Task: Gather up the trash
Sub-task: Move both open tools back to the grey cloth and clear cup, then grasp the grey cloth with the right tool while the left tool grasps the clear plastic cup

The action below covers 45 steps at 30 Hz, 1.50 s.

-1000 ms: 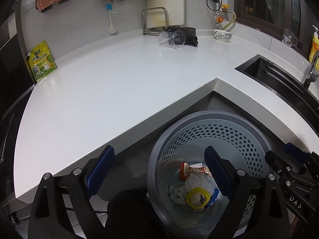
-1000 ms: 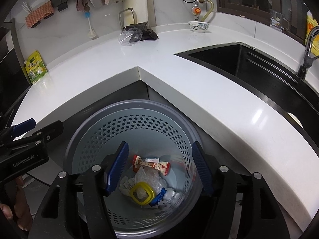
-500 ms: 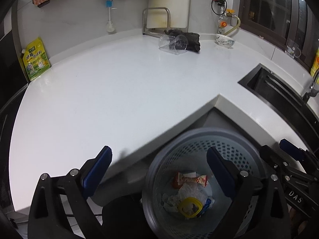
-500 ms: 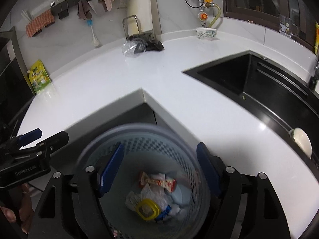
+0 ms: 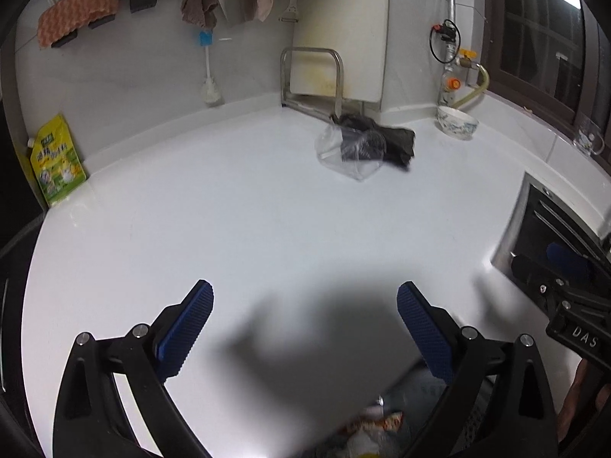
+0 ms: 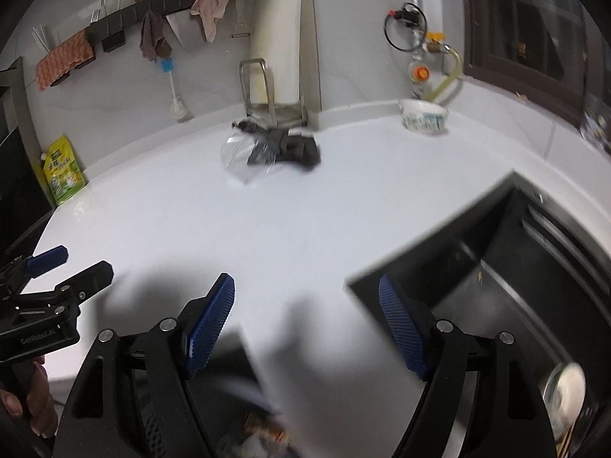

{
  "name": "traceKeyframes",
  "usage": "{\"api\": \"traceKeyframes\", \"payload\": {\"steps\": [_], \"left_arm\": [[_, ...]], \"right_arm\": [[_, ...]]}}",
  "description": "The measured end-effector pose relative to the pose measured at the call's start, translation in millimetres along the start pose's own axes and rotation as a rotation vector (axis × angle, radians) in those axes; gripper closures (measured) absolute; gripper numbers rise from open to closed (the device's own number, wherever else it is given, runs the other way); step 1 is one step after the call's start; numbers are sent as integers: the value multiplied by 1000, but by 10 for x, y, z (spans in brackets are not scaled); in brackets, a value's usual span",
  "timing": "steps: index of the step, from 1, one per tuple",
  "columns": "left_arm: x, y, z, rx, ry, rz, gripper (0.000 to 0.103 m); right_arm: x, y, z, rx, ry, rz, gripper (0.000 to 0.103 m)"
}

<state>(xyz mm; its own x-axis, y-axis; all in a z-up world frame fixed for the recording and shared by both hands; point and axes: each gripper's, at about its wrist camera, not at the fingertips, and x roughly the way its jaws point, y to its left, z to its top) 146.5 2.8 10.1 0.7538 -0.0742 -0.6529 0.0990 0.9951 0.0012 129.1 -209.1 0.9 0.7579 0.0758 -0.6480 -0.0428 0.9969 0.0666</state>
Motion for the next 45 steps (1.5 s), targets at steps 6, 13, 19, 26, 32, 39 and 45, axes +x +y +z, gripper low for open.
{"api": "traceKeyframes", "payload": {"steps": [6, 13, 19, 26, 32, 39, 45], "left_arm": [[371, 0, 368, -25, 9, 10, 7], [765, 51, 486, -29, 48, 30, 7], [944, 49, 514, -27, 69, 18, 7], [1078, 23, 586, -36, 78, -4, 7], [1177, -6, 662, -46, 78, -14, 7], [1325, -21, 775, -58, 83, -5, 7], [1451, -85, 873, -71, 92, -16, 7]], "right_arm": [[494, -99, 610, -57, -21, 28, 27], [1098, 25, 1009, -126, 18, 40, 27], [1420, 177, 1178, -217, 17, 23, 27], [1678, 234, 1280, -246, 6, 3, 28], [1809, 227, 1363, -255, 4, 13, 28], [1821, 169, 1381, -236, 11, 88, 57], [1829, 118, 1337, -231, 21, 144, 83]]}}
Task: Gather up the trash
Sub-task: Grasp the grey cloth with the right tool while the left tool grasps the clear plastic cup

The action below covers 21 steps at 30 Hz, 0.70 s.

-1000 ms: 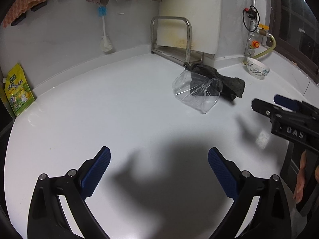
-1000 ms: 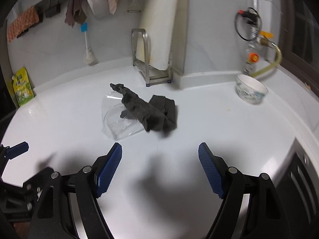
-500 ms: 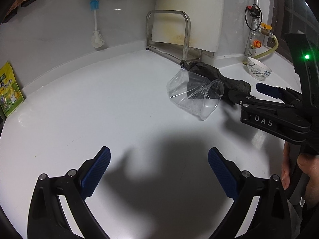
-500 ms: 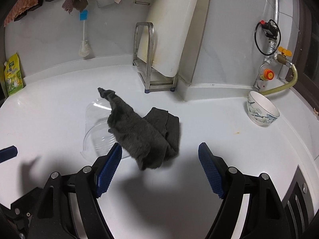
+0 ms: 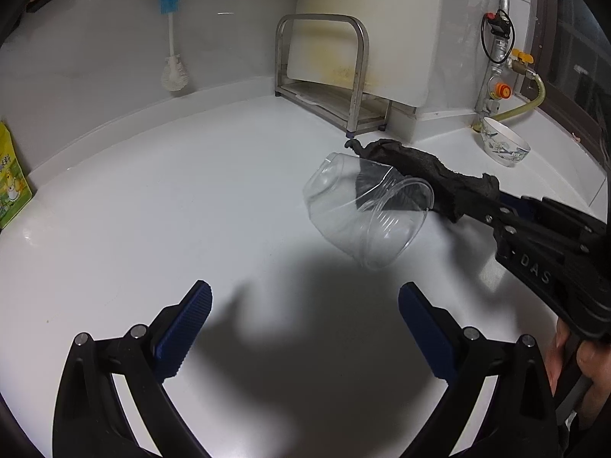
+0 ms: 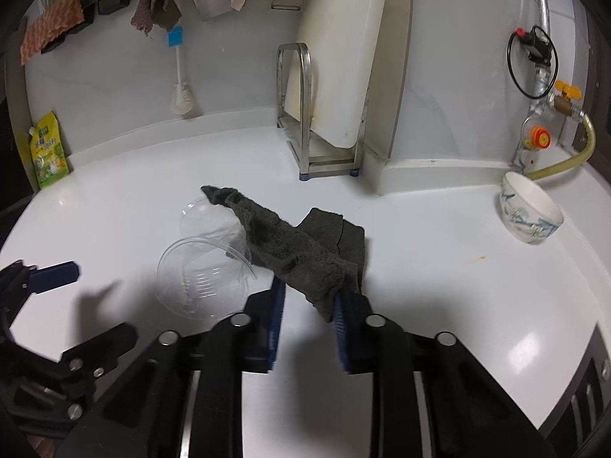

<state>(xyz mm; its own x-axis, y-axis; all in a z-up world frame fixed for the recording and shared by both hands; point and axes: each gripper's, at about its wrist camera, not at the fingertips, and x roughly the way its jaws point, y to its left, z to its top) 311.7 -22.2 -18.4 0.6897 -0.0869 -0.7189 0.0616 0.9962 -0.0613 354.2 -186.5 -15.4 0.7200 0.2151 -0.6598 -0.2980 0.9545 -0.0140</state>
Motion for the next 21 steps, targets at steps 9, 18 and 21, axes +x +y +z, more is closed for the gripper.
{"api": "traceKeyframes", "payload": {"steps": [9, 18, 21], "left_arm": [[193, -102, 113, 3, 0, 43, 6], [454, -151, 286, 2, 22, 125, 7], [498, -168, 310, 12, 28, 137, 16]], "right_arm": [[-53, -249, -73, 139, -21, 47, 90], [-73, -395, -74, 209, -14, 66, 91], [-67, -424, -83, 227, -8, 80, 91]]}}
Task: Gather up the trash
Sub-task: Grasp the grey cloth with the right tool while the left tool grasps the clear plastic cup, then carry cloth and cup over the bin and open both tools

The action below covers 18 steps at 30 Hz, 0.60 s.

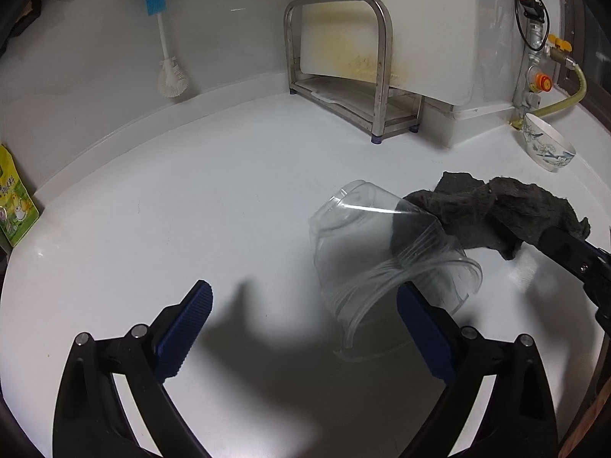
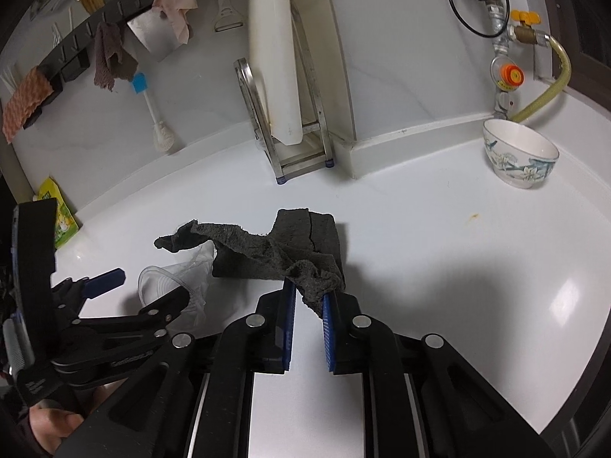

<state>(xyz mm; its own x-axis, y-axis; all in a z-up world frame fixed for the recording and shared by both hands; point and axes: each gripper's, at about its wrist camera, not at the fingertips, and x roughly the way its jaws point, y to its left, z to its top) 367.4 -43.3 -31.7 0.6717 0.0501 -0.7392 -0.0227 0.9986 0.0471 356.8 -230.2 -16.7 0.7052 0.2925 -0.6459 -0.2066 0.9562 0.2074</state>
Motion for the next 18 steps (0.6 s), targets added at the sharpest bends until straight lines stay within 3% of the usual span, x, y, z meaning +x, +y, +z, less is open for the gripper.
{"api": "traceKeyframes", "payload": {"steps": [4, 6, 8, 12, 18], "left_arm": [[107, -13, 34, 2, 42, -10, 47], [134, 18, 51, -14, 47, -36, 71], [139, 38, 53, -23, 48, -56, 84], [48, 59, -11, -26, 33, -74, 95], [-339, 124, -208, 5, -23, -90, 95]], "right_arm": [[2, 16, -14, -4, 7, 8, 91], [-5, 39, -26, -7, 7, 9, 91], [-13, 51, -39, -7, 9, 11, 91], [-73, 49, -67, 5, 6, 15, 91], [-247, 138, -192, -1, -4, -6, 92]]}}
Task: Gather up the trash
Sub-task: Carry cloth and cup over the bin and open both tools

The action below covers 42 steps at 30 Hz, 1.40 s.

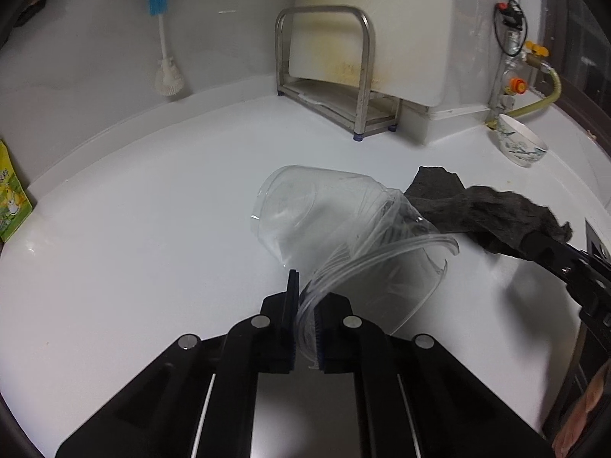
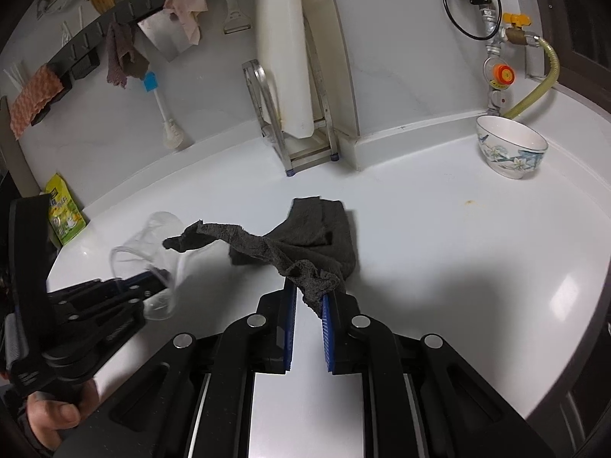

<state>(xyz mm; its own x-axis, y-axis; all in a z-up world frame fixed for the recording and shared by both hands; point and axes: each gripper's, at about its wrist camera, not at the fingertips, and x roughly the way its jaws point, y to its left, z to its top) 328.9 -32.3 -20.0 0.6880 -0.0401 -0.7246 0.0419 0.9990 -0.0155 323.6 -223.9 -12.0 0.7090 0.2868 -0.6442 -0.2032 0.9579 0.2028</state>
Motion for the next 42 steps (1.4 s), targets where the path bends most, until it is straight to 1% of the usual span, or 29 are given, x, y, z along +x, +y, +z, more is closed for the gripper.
{"api": "traceKeyframes", "payload": {"steps": [5, 10, 14, 19, 24, 32, 36, 42], "left_arm": [[-437, 84, -229, 24, -37, -11, 95], [-910, 146, -463, 51, -77, -28, 95], [-1194, 204, -667, 54, -85, -53, 95], [-1517, 281, -1034, 55, -91, -71, 95], [-1734, 310, -1385, 64, -78, -89, 95], [-2059, 315, -1884, 82, -76, -115, 95], [-2160, 305, -2068, 86, -70, -127, 95], [-2329, 301, -2274, 85, -78, -141, 95]], "right_arm": [[-223, 150, -240, 4, 0, -16, 93], [-575, 342, -520, 34, -11, -23, 95], [-912, 518, -765, 55, -31, -34, 96], [-1305, 731, -1120, 79, -55, -47, 96], [-1600, 898, -1486, 111, -69, -43, 97], [-2047, 1191, -1970, 117, -80, -41, 97], [-2243, 1328, -2180, 116, -85, -40, 98], [-2482, 1414, -2401, 129, -105, -29, 98]]}}
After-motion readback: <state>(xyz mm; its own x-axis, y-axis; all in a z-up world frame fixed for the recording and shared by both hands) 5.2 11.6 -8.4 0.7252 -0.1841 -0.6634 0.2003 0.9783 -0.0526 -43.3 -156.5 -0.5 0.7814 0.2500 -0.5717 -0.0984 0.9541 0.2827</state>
